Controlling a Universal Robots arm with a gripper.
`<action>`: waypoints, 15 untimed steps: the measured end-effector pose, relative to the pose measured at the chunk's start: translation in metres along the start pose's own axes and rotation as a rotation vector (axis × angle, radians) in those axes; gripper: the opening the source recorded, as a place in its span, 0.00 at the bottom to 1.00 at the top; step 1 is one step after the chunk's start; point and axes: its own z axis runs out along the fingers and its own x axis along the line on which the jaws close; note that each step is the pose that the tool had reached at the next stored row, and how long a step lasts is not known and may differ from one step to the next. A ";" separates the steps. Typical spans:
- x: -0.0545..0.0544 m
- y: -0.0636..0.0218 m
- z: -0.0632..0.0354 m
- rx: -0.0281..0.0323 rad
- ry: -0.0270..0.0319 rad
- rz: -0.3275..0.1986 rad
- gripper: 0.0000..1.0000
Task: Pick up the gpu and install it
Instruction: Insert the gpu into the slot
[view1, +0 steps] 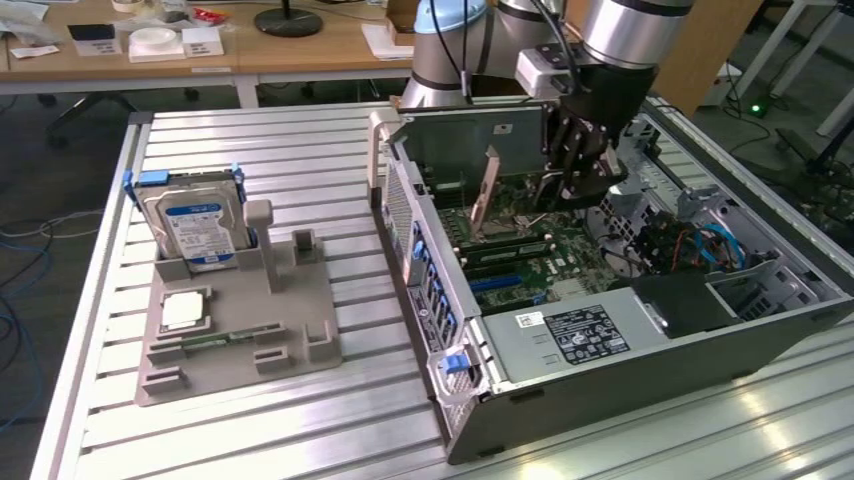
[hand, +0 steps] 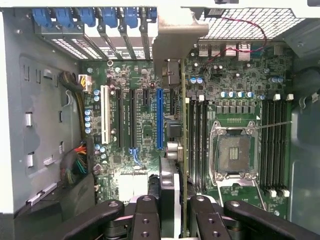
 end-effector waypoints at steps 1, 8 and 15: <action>0.000 0.0010 0.0016 -0.0004 0.0000 0.000 0.28; 0.000 0.0085 0.0137 -0.0020 0.0001 0.000 0.28; 0.001 0.0089 0.0264 -0.0022 0.0002 0.000 0.28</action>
